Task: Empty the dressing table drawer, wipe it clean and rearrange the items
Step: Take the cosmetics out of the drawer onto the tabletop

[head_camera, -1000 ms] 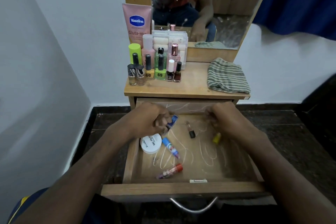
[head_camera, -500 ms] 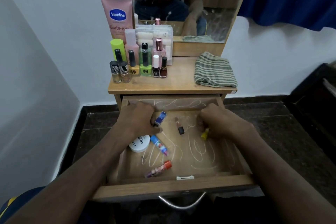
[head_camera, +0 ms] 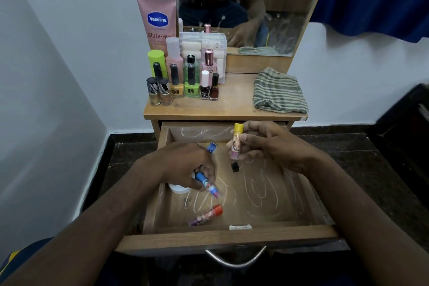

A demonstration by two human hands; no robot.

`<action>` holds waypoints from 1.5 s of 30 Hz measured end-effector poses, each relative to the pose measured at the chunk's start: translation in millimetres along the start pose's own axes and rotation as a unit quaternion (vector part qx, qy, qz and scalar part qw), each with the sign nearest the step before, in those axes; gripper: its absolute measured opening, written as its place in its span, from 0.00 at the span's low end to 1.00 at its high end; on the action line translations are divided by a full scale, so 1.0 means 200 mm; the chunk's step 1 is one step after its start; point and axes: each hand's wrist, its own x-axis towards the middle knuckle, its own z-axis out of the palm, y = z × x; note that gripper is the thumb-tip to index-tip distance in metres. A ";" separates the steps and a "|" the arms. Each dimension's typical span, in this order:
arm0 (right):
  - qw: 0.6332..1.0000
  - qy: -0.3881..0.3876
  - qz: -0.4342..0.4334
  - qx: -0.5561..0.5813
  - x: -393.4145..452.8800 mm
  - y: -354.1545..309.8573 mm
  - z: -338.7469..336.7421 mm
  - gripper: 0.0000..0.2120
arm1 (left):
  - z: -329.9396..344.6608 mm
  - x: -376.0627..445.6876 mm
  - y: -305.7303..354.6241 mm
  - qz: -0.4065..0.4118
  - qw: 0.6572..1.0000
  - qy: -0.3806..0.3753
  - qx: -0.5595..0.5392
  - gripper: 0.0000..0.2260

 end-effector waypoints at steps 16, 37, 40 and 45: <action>0.950 0.199 -0.102 0.217 0.10 -0.05 0.07 0.19 | -0.14 -0.15 0.05 -0.121 0.858 0.288 -0.407 0.11; 0.924 0.330 -0.192 0.011 0.20 -0.12 0.28 0.09 | -0.18 -0.23 0.03 -0.206 0.794 0.479 -0.313 0.11; 0.910 0.366 -0.192 -0.018 0.21 -0.10 0.27 0.12 | -0.19 -0.21 0.04 -0.216 0.782 0.471 -0.347 0.11; 0.923 0.323 -0.171 0.119 0.23 -0.11 0.25 0.10 | -0.20 -0.17 0.06 -0.207 0.717 0.457 -0.484 0.11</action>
